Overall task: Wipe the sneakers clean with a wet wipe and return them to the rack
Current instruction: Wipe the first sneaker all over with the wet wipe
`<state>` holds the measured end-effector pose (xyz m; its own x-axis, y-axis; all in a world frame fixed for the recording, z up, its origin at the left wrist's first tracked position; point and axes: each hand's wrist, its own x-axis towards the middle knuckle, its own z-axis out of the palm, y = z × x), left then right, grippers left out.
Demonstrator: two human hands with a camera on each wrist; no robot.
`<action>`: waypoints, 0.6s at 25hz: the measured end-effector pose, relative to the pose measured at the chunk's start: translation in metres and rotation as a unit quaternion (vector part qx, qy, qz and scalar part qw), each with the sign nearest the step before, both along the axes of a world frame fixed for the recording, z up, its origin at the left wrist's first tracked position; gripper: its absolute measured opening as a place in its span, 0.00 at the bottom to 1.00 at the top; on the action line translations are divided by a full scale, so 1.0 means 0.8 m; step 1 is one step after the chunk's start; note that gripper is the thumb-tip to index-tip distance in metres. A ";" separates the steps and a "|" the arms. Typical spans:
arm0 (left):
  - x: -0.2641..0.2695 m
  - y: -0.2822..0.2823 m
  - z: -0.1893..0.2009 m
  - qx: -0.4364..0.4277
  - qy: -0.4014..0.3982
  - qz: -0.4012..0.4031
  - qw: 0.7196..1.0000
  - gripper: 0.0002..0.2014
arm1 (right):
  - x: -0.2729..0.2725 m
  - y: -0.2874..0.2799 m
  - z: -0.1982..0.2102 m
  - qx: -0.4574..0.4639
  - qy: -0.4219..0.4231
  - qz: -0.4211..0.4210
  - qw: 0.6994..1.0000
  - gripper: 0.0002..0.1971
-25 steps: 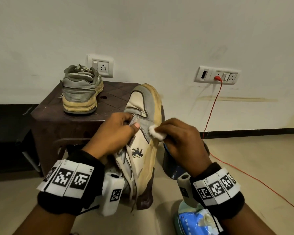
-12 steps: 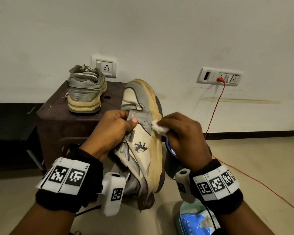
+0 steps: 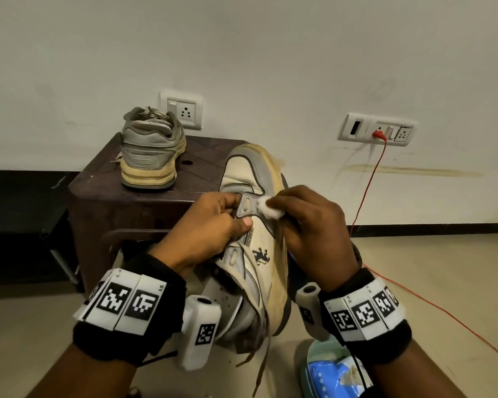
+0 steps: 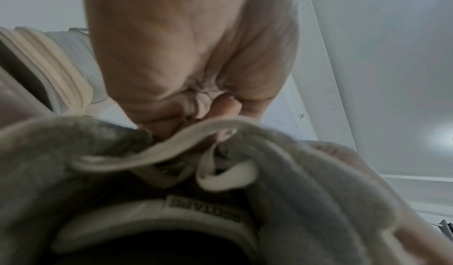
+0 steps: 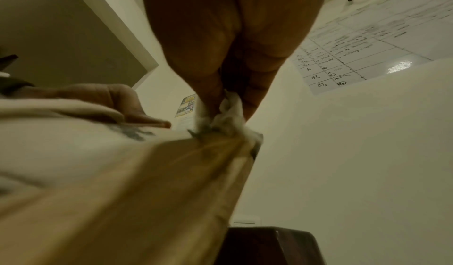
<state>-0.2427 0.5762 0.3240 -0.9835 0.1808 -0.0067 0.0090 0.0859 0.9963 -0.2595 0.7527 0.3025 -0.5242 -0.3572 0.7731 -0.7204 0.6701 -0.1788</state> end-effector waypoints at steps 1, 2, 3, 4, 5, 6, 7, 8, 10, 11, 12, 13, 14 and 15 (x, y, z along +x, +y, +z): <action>-0.002 -0.004 -0.001 0.008 -0.001 0.008 1.000 0.14 | 0.005 -0.002 -0.004 0.036 -0.021 0.026 0.999 0.10; -0.004 -0.009 -0.002 0.010 0.002 0.013 1.000 0.15 | 0.011 -0.004 -0.007 0.070 -0.039 0.047 0.996 0.11; -0.007 -0.013 -0.005 0.012 0.005 0.016 1.000 0.17 | 0.016 -0.006 -0.010 0.098 -0.051 0.061 0.992 0.12; -0.007 -0.016 -0.007 0.009 0.010 0.011 1.000 0.19 | 0.018 -0.007 -0.012 0.111 -0.054 0.066 0.990 0.12; -0.007 -0.017 -0.009 0.002 0.014 -0.002 1.000 0.20 | 0.018 -0.008 -0.012 0.105 -0.049 0.058 0.991 0.11; -0.006 -0.015 -0.010 -0.011 0.019 -0.021 1.000 0.21 | 0.014 -0.009 -0.011 0.082 -0.038 0.040 0.995 0.11; -0.004 -0.011 -0.011 -0.025 0.022 -0.040 0.999 0.21 | 0.009 -0.009 -0.009 0.048 -0.022 0.015 0.998 0.10; -0.002 -0.007 -0.012 -0.036 0.024 -0.056 0.997 0.20 | 0.004 -0.009 -0.006 0.013 -0.004 -0.010 1.000 0.10; 0.000 0.001 -0.013 -0.042 0.027 -0.073 0.996 0.17 | -0.003 -0.010 0.002 -0.033 0.026 -0.037 0.998 0.09; 0.000 0.003 -0.013 -0.039 0.030 -0.071 0.996 0.16 | -0.004 -0.012 0.004 -0.036 0.031 -0.034 0.998 0.09; -0.001 0.003 -0.013 -0.035 0.036 -0.065 0.997 0.16 | -0.003 -0.014 0.004 -0.026 0.027 -0.021 0.999 0.09; -0.002 0.002 -0.013 -0.031 0.041 -0.059 0.997 0.16 | -0.001 -0.016 0.003 -0.009 0.015 -0.001 1.000 0.09; -0.003 -0.002 -0.012 -0.030 0.046 -0.059 0.997 0.18 | 0.002 -0.017 0.001 0.011 -0.003 0.026 1.000 0.09; -0.003 -0.007 -0.011 -0.034 0.049 -0.064 0.996 0.21 | 0.006 -0.018 0.000 0.033 -0.025 0.056 0.998 0.10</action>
<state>-0.2452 0.5706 0.3153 -0.9489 0.3072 0.0721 0.1215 0.1448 0.9820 -0.2549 0.7381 0.3022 -0.5163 -0.4652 0.7191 -0.7821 0.5982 -0.1745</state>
